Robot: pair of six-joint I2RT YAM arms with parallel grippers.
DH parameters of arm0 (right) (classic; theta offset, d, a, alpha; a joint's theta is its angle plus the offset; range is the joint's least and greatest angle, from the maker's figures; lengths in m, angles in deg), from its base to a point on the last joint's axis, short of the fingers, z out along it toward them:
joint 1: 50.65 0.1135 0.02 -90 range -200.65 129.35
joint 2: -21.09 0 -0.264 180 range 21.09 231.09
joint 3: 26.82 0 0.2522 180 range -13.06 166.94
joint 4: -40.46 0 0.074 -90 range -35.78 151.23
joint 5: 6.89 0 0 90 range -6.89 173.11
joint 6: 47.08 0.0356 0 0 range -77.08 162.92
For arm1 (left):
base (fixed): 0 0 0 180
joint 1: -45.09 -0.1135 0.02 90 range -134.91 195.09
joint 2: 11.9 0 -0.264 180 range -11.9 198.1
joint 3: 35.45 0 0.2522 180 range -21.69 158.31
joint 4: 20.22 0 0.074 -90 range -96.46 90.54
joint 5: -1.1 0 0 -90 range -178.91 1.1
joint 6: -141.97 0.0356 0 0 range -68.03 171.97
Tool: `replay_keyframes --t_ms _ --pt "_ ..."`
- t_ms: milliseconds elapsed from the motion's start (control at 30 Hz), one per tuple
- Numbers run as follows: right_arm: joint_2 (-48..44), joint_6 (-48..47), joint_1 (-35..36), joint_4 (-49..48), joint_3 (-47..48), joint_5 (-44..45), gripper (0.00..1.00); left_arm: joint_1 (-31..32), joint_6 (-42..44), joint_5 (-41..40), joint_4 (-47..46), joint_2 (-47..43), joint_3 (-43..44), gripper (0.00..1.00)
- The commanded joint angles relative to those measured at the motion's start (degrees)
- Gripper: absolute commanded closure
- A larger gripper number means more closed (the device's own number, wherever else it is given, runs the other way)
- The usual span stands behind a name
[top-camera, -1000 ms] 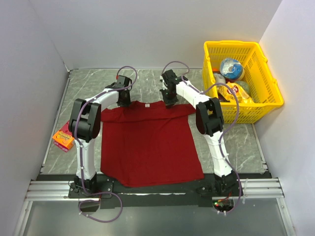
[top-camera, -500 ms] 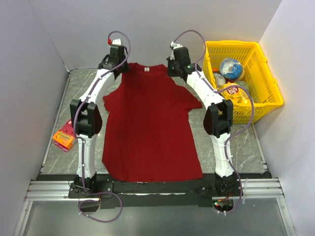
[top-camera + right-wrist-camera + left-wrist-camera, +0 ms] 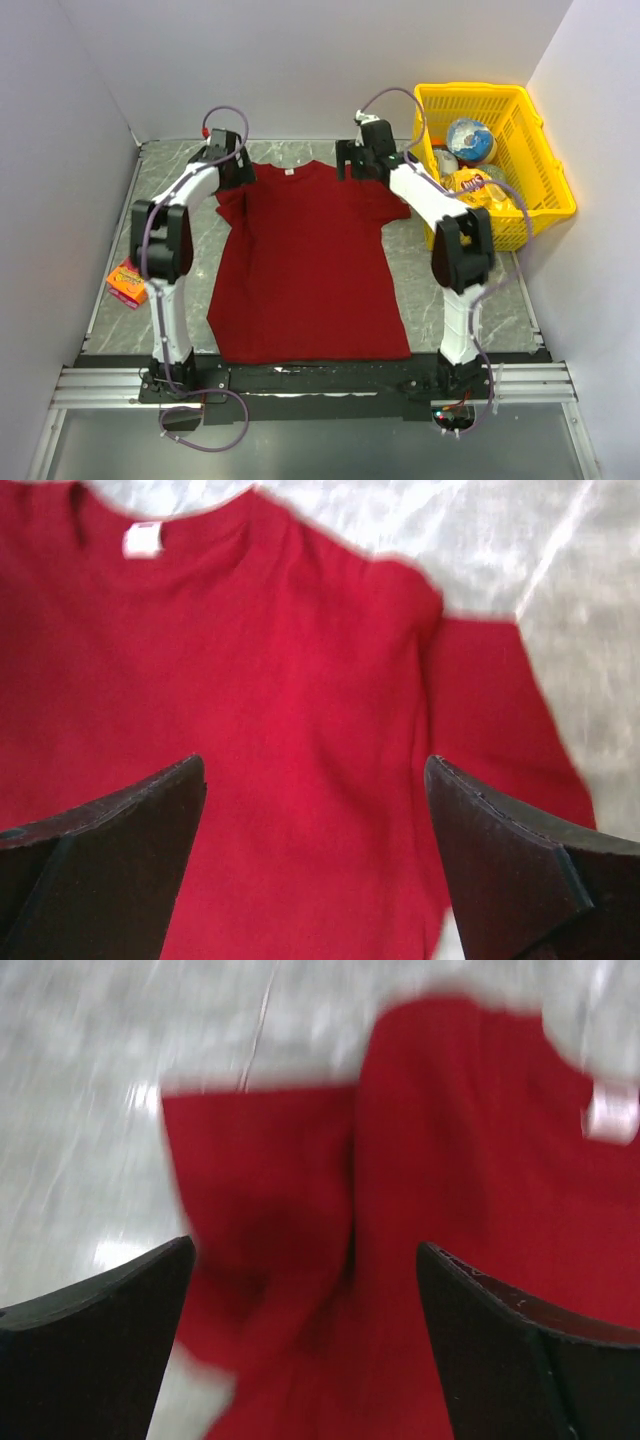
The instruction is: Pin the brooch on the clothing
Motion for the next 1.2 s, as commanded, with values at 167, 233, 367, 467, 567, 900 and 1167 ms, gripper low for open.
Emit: replay_keyframes --t_ms 167,233,367,467,567,900,1167 --pt "-19.1 3.2 7.1 10.7 -18.3 6.3 0.45 7.6 -6.2 -1.1 1.0 -28.9 -32.4 0.46" --pt "-19.8 3.8 9.0 11.9 -21.1 5.1 0.8 7.7 -8.9 0.3 -1.0 -34.1 -38.5 0.79" --pt "-19.2 4.6 12.7 14.4 -28.2 6.0 1.0 10.3 -11.1 2.2 -2.5 -38.9 -50.2 0.99" --pt "-17.2 6.5 15.6 17.2 -31.2 8.1 1.0 11.3 -14.2 0.9 -1.6 -39.5 -54.2 0.99" --pt "-16.4 9.6 17.6 17.7 -33.8 11.0 1.0 12.2 -16.4 1.3 -2.0 -39.7 -56.8 0.99" --pt "-15.4 16.7 21.2 21.5 -43.6 12.5 1.0 13.6 -22.8 -1.4 4.4 -34.6 -60.5 0.99" --pt "-21.4 23.3 24.0 23.6 -55.1 7.6 1.0 18.6 -29.1 -2.1 6.8 -39.5 -67.1 0.99"
